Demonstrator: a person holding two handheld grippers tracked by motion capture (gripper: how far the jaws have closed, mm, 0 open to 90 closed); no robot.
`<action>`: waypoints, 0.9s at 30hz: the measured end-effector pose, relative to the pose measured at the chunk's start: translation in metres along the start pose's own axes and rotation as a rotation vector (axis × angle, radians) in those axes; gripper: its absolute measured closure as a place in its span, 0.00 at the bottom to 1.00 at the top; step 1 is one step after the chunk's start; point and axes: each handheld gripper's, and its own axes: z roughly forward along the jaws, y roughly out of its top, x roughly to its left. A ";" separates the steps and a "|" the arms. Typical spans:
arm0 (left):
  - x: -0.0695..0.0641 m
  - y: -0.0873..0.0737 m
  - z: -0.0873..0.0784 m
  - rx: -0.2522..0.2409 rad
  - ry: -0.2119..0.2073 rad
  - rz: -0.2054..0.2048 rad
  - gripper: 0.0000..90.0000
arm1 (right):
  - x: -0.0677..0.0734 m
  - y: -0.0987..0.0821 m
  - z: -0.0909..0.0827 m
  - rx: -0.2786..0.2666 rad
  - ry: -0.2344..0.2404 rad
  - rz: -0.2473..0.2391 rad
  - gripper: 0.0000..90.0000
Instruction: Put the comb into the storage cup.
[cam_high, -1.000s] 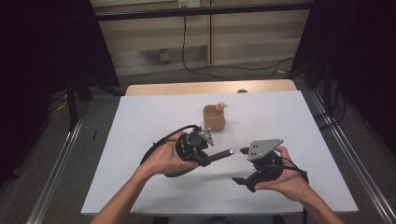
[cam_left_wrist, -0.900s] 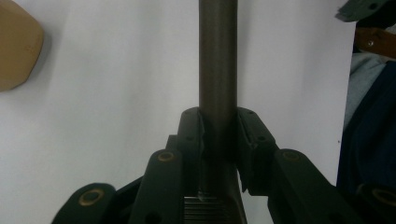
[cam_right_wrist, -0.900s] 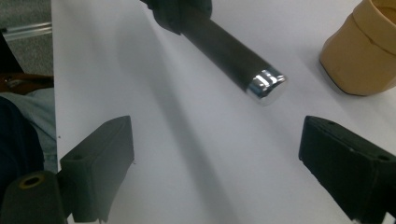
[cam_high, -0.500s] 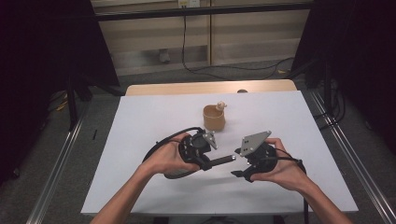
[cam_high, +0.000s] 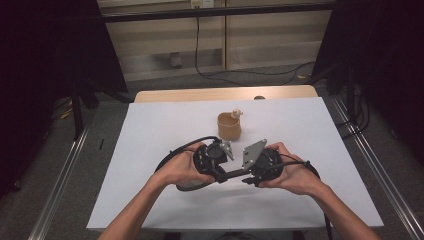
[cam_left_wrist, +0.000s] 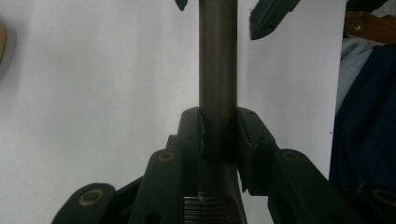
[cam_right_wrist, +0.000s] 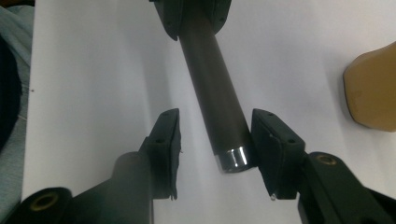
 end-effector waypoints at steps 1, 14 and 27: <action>0.000 0.000 0.000 0.003 -0.001 0.001 0.81 | 0.000 0.001 0.001 -0.001 0.001 0.000 0.63; 0.005 0.000 0.005 0.011 -0.017 0.000 0.81 | 0.000 0.005 0.009 0.020 -0.015 -0.075 0.71; 0.009 -0.001 0.007 0.007 -0.033 0.000 0.79 | 0.000 0.003 0.013 0.022 0.014 -0.138 0.80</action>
